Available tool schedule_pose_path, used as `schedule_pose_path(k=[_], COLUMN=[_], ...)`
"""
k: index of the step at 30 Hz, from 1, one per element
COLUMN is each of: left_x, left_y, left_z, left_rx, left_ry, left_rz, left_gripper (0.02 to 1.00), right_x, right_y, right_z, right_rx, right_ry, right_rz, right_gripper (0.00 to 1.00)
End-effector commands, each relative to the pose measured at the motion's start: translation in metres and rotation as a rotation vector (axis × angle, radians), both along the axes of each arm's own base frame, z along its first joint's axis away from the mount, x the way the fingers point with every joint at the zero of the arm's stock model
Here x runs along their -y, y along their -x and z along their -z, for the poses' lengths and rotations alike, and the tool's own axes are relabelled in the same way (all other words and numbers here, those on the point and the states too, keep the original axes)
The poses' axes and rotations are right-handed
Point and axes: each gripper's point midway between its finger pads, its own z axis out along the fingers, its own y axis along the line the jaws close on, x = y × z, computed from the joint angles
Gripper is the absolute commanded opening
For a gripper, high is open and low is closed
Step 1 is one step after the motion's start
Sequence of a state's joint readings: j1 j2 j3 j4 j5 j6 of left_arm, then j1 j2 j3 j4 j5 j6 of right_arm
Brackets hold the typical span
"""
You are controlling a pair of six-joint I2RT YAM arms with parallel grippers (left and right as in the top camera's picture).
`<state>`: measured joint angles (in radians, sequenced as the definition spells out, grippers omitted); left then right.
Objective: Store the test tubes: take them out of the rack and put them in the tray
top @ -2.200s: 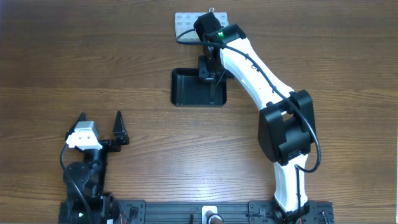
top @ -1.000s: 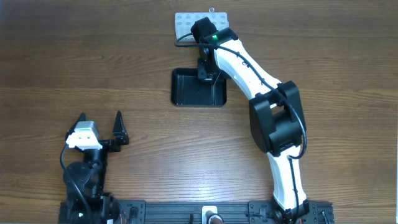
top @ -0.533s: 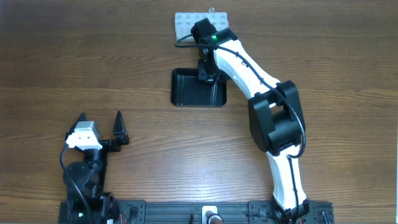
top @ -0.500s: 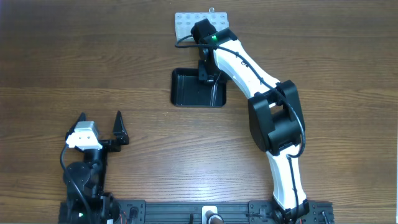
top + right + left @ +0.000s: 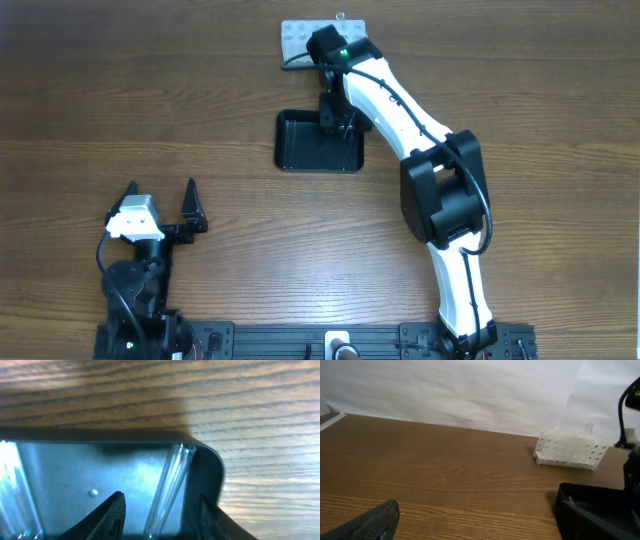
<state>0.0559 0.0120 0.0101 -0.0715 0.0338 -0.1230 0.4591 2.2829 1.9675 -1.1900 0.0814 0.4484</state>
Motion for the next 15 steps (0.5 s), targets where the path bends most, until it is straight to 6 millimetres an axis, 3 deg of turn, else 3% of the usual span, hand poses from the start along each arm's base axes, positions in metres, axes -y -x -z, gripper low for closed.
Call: schedule_pose_path(k=[1,5,10,15], left_x=[-0.001,-0.001,-0.001,-0.001], left_y=[0.000,0.000,0.000,0.000], left_z=[0.002,0.002,0.002,0.002], left_rx=[-0.003,-0.003,-0.003,-0.003], left_ry=[-0.014,-0.014,-0.014,-0.014], left_rz=[-0.004,-0.004,-0.004,-0.004], left_gripper=[0.998,0.998,0.998,0.998], right_x=[-0.008,-0.013,-0.011,0.004], right_y=[-0.017,-0.033,-0.071,-0.106], right_z=[-0.032,-0.069,-0.121,-0.149], right_rx=[0.065,0.140,0.335,0.499], right_ry=[-0.016,-0.044,-0.063,-0.039], right_rz=[-0.020,-0.056,-0.053,0.001], right_gripper=[0.481,0.538,0.623,0.660])
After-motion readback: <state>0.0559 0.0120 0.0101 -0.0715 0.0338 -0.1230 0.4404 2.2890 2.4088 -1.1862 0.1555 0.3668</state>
